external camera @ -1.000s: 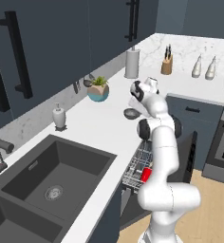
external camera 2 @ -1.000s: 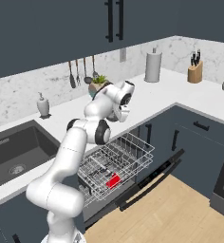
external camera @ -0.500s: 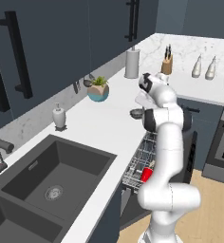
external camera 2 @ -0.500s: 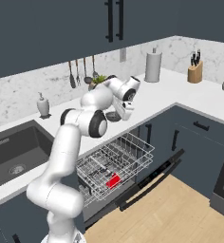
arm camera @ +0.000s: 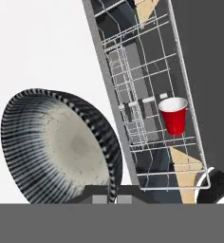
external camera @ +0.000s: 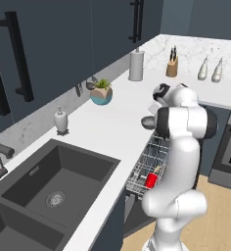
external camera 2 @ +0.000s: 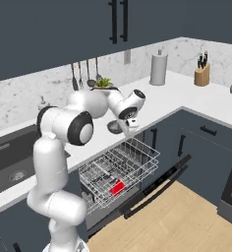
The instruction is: Pick up the cup and bowl from the counter, place them in the dishwasher, and close the dishwasher door.
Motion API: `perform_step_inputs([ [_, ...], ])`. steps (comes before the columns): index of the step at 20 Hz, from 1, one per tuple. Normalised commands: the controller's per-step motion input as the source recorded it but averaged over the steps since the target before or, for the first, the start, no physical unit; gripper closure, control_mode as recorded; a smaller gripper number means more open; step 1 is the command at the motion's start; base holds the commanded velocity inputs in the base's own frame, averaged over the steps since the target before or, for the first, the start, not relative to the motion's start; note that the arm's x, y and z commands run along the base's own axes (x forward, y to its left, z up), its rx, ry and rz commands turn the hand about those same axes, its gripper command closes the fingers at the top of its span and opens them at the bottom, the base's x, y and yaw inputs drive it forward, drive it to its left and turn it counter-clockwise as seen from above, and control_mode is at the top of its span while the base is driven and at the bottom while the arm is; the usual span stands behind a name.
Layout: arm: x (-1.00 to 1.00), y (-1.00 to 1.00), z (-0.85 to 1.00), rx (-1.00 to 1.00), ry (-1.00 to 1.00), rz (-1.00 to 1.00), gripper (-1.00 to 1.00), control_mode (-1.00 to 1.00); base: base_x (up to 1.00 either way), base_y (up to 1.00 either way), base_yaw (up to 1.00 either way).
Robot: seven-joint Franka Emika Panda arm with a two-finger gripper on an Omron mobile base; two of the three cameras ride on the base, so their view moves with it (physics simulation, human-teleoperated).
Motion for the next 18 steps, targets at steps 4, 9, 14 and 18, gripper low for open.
perform_step_inputs([
  [4, -1.0, -0.35, 0.0, 0.01, -0.14, 0.0, 1.0, -1.0, 0.0, 0.0, 0.0],
  [9, -1.0, -0.49, 0.0, 0.0, -0.02, 0.0, 1.0, -1.0, 0.0, 0.0, 0.0],
  [14, -0.46, -0.47, -0.02, 0.02, 0.01, 0.0, 1.0, -1.0, 0.0, 0.0, 0.0],
  [18, 0.03, -0.38, -0.22, 0.0, 0.12, 0.0, 1.0, -1.0, 0.0, 0.0, 0.0],
])
